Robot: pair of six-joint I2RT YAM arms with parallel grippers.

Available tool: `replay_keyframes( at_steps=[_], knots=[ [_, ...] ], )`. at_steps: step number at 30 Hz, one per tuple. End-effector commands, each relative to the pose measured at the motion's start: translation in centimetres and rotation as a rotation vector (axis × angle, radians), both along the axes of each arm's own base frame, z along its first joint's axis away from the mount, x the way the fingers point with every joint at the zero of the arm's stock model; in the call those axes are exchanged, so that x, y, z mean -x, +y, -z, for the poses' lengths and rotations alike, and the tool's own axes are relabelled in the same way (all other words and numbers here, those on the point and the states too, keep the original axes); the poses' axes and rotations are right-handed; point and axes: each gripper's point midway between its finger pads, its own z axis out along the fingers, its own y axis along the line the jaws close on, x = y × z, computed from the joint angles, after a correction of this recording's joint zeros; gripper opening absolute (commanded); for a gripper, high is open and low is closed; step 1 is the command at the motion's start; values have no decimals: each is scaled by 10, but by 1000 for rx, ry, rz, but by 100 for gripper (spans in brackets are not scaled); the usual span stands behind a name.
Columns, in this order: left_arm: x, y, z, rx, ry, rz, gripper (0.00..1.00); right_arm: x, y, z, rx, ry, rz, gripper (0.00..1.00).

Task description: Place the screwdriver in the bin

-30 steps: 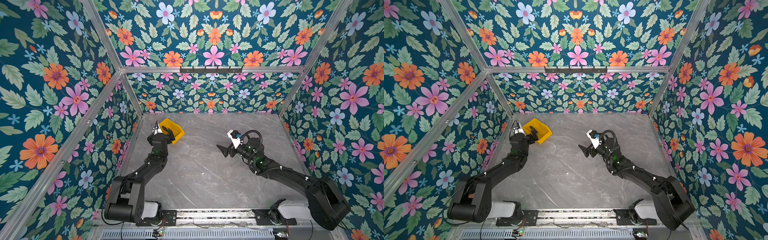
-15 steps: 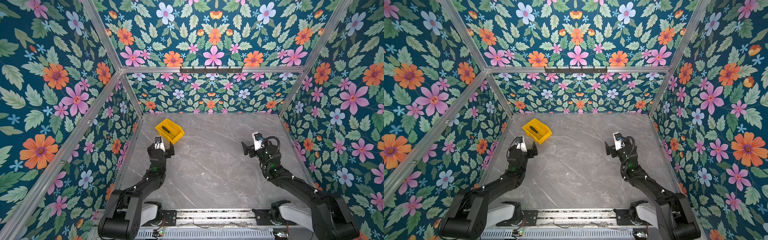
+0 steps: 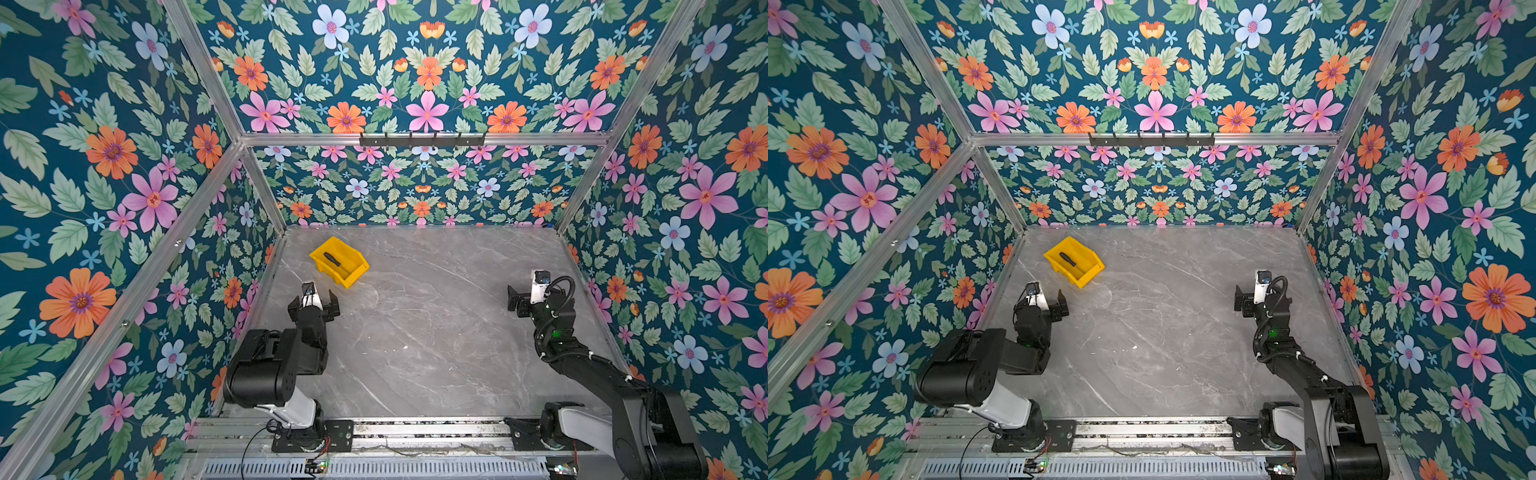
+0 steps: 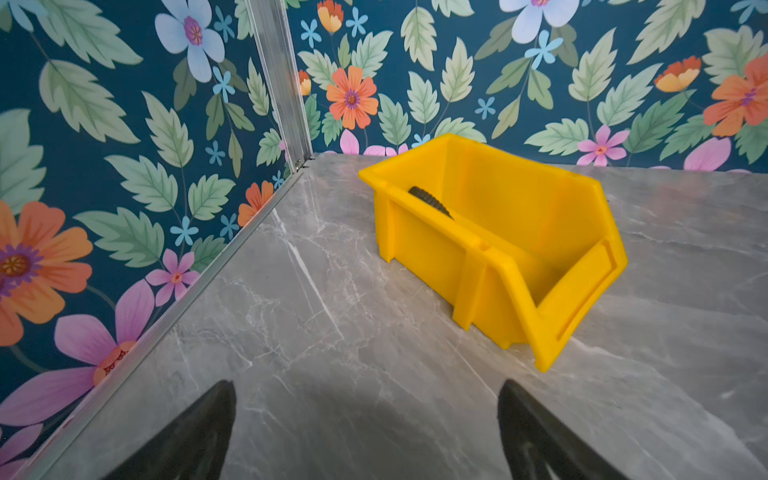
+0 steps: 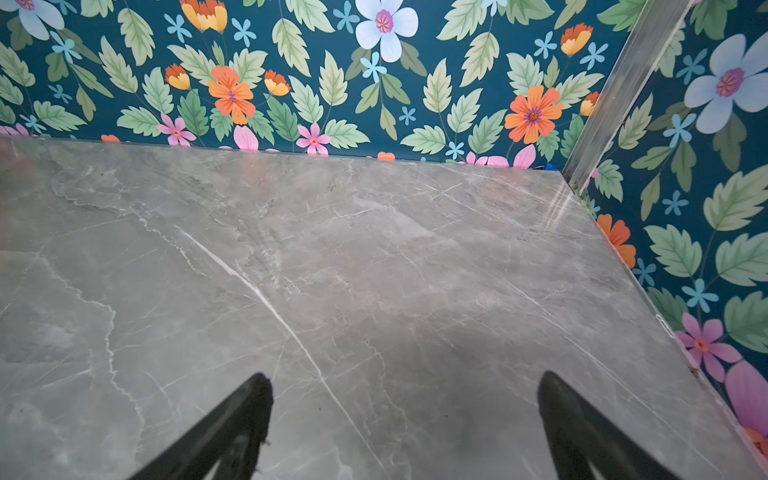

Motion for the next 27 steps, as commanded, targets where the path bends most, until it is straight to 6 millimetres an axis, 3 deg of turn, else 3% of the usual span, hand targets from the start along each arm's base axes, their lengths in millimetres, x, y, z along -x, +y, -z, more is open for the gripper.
replay_keyframes(
  at_steps=[1, 15, 23, 27],
  knots=[
    [-7, -4, -20, 25, -77, 27, 100, -2, 5, -8, -21, -34, -23, 99],
    [-12, 5, -21, 19, -79, -26, 100, 10, 5, -7, -27, -59, -25, 99],
    [-12, 4, -20, 14, -77, -23, 100, 10, -2, 39, -45, -62, 19, 99],
    [-13, 4, -20, 14, -77, -23, 100, 3, -5, 44, -46, -28, 39, 99]
  ],
)
